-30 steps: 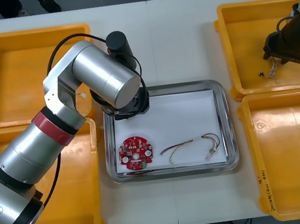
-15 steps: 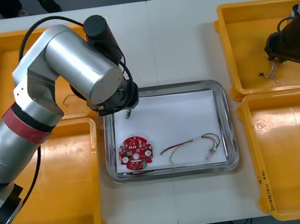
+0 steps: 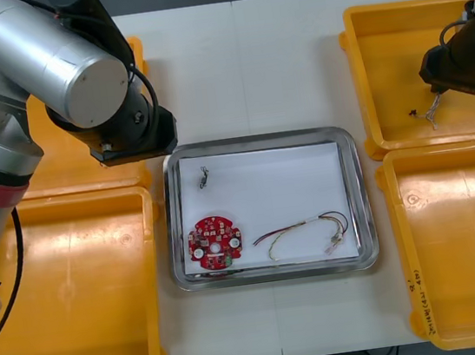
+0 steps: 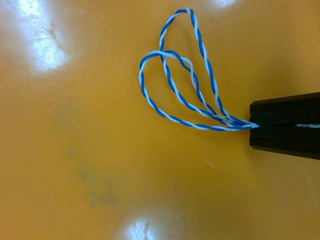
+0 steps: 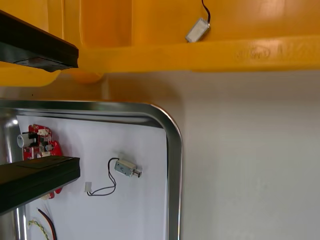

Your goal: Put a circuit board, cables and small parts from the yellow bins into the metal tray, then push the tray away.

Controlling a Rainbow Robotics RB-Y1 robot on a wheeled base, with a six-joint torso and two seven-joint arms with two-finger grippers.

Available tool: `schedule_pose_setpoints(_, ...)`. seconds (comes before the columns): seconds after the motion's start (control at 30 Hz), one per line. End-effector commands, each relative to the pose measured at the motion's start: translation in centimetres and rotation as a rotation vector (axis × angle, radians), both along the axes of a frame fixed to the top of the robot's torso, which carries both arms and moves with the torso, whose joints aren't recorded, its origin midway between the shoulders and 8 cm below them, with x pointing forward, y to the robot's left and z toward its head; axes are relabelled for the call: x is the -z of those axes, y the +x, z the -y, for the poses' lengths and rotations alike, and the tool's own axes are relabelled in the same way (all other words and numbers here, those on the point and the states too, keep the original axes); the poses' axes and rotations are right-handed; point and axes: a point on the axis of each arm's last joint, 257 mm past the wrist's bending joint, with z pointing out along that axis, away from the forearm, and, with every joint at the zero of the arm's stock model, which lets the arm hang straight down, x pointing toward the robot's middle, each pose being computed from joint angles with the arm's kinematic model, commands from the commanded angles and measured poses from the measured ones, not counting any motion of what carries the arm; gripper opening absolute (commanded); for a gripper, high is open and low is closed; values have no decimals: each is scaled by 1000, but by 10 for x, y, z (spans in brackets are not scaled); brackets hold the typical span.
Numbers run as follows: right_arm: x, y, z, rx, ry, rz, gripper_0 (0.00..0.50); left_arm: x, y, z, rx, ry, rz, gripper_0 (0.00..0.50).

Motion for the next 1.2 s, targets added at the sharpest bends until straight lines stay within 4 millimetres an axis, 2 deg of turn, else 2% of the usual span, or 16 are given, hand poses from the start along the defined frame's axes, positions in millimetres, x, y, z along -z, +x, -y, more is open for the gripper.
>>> schedule_pose_setpoints(0.03,-40,-1,14,-66,-91,-4,0,-46,16,-23,2,23,89,500)
schedule_pose_setpoints(0.17,-65,-12,13,-77,-102,-36,0,-54,20,-38,-20,31,102,500)
schedule_pose_setpoints(0.43,-97,-33,6,-96,-91,-84,0,-64,29,-68,-70,31,109,500)
schedule_pose_setpoints(0.63,-127,-51,-5,-128,-94,-107,0,-69,43,-89,-81,28,122,500)
schedule_pose_setpoints(0.83,-151,-73,-23,-178,-91,-139,0,-62,59,-109,-50,53,129,500)
schedule_pose_setpoints(0.93,-175,-65,-32,-210,-114,-60,0,-60,67,-118,-25,70,139,500)
schedule_pose_setpoints(1.0,-184,-62,-41,-237,-109,-26,0,-59,70,-123,-11,82,143,500)
schedule_pose_setpoints(1.2,-196,-63,-71,-357,-133,66,0,-52,78,-134,56,113,141,500)
